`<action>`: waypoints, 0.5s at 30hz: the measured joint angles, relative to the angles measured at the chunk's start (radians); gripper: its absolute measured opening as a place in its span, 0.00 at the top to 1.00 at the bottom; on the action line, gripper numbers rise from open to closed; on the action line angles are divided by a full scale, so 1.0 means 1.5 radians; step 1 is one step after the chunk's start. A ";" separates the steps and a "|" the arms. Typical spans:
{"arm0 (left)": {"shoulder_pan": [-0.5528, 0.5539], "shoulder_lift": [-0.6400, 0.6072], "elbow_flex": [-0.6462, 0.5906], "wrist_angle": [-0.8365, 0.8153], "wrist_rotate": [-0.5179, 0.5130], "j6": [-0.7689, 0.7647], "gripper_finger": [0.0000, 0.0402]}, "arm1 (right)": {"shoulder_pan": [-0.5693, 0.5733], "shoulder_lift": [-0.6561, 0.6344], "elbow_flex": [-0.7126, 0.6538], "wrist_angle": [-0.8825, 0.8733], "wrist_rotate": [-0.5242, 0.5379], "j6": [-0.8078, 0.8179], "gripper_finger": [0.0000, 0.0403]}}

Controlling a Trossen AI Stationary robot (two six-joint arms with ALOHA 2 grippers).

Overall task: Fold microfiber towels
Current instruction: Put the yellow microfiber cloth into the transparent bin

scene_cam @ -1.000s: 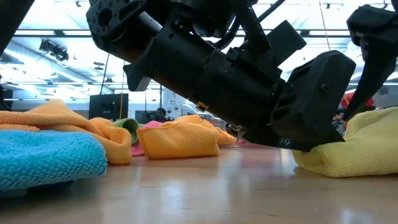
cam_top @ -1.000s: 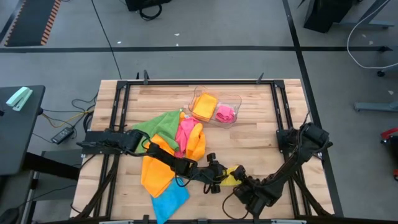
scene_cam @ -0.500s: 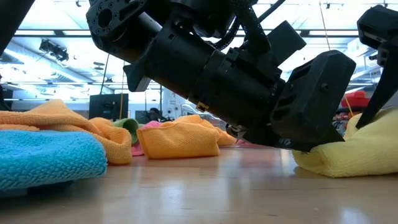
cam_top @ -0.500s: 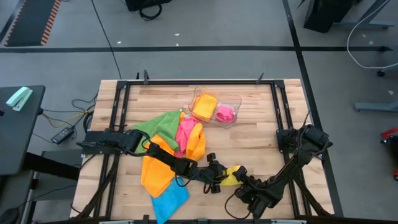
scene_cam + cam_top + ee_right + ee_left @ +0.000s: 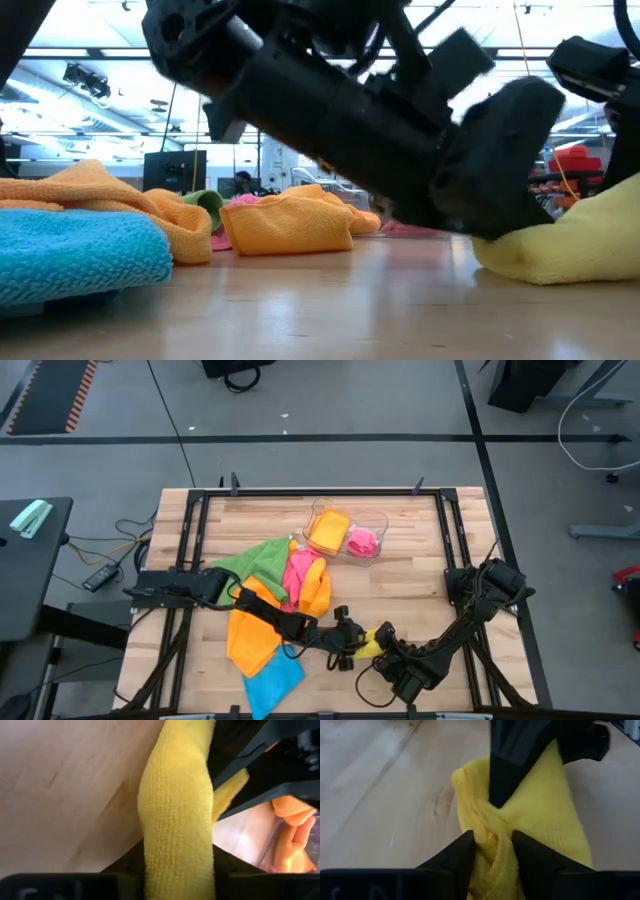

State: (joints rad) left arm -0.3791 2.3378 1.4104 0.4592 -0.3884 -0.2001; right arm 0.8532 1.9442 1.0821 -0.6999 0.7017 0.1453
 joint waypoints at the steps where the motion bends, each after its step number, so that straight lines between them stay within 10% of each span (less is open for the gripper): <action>1: -0.003 -0.009 0.000 -0.011 0.001 0.008 0.65 | 0.000 -0.001 0.000 -0.001 0.000 0.006 0.74; 15: -0.027 -0.108 0.000 -0.221 -0.055 0.038 0.73 | 0.043 -0.126 -0.001 -0.108 -0.003 0.143 0.80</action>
State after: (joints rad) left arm -0.4194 2.1765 1.4109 0.1284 -0.4706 -0.1432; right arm 0.9178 1.7556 1.0809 -0.8615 0.6972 0.3593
